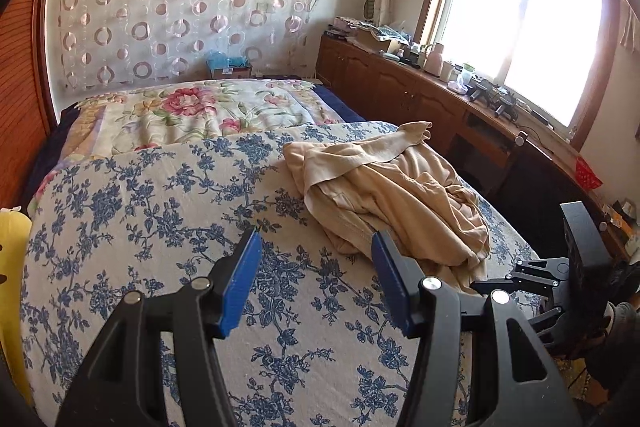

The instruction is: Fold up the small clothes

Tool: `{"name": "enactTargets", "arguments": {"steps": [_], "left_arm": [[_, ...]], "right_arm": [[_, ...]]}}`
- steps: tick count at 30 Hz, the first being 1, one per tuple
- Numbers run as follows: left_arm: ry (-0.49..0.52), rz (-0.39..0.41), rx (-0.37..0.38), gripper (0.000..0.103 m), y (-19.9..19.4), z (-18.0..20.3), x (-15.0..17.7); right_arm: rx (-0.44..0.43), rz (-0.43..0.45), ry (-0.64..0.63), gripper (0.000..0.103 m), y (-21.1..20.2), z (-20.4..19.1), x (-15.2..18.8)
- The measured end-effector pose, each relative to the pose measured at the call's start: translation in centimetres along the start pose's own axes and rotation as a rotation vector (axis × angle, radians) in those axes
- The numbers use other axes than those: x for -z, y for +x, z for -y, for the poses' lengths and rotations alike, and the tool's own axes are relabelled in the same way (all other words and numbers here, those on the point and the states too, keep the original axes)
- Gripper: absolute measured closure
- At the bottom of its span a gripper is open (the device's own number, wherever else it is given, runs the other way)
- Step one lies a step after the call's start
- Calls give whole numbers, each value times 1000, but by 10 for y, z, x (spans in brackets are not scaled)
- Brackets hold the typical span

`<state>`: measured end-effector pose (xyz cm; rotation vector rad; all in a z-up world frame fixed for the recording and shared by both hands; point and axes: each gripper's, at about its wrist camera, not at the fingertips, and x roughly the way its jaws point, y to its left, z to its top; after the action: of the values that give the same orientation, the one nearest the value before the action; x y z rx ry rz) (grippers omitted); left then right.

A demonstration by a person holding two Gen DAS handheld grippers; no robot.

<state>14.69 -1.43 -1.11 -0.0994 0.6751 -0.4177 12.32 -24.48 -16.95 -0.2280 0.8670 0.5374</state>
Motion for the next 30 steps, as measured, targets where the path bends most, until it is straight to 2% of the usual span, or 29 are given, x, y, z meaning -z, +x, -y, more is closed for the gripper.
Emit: {"name": "enactTargets", "arguments": {"steps": [1, 2, 3, 5, 8, 12, 15, 17, 20, 24, 30], "left_arm": [[-4, -3, 0, 47, 1, -1, 0], [-6, -5, -1, 47, 3, 0, 1], [-8, -9, -2, 47, 5, -1, 0], [-6, -18, -2, 47, 10, 0, -1], [3, -37, -10, 47, 19, 0, -3], [7, -63, -15, 47, 37, 0, -8], [21, -81, -18, 47, 54, 3, -18], [26, -92, -16, 47, 66, 3, -24], [28, -113, -23, 47, 88, 2, -37], [35, -114, -43, 47, 113, 1, -57], [56, -147, -43, 47, 158, -1, -82]], "right_arm": [[18, 1, -25, 69, 0, -2, 1], [46, -3, -51, 96, 1, -4, 1], [55, -6, -70, 100, 1, -4, 0], [50, -12, -81, 102, -2, 3, -4], [98, 52, -100, 102, -19, 17, -17], [198, 194, -109, 102, -58, 53, -63], [277, 258, -114, 102, -68, 87, -101], [325, 269, -110, 102, -62, 111, -123], [381, 256, -103, 102, -37, 147, -151], [407, 207, -92, 102, 9, 187, -174], [354, 109, -32, 102, 62, 225, -166]]}}
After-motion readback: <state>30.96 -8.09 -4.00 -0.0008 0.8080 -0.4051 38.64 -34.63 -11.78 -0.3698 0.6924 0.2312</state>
